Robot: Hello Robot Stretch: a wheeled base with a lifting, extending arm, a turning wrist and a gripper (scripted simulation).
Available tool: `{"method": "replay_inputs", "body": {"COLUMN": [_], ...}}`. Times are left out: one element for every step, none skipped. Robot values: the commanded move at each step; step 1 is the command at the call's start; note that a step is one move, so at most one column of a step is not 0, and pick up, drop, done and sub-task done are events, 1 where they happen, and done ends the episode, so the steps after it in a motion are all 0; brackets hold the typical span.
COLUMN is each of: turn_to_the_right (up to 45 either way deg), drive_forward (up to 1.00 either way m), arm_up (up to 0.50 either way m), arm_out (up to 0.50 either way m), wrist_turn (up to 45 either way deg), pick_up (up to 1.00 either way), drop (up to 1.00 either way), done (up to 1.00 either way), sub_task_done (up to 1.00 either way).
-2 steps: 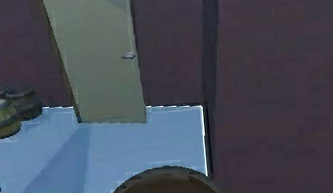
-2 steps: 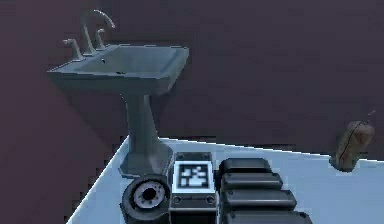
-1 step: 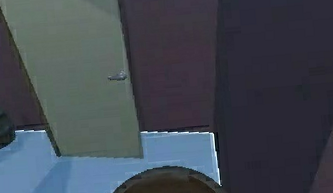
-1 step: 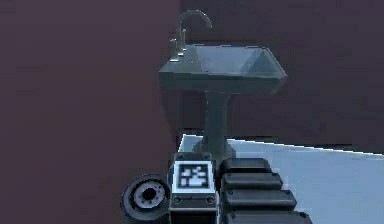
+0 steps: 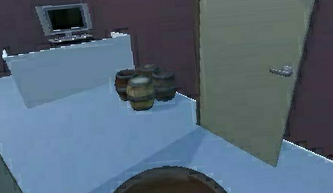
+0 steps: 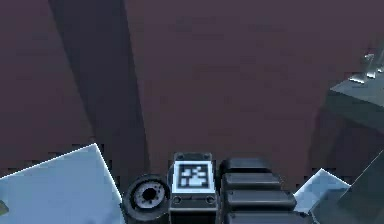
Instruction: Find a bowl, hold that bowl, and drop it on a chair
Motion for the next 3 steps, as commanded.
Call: {"method": "replay_inputs", "body": {"turn_to_the_right": [-27.0,0.0,0.0], "drive_forward": [0.00,1.00,0.75], "arm_up": [0.00,0.00,0.00], "arm_out": [0.00,0.00,0.00], "wrist_turn": [0.0,0.0,0.0], "pick_up": [0.00,0.00,0.00], "drop": [0.00,0.00,0.00], "done": [0.00,0.00,0.00], "sub_task_done": [0.00,0.00,0.00]}}
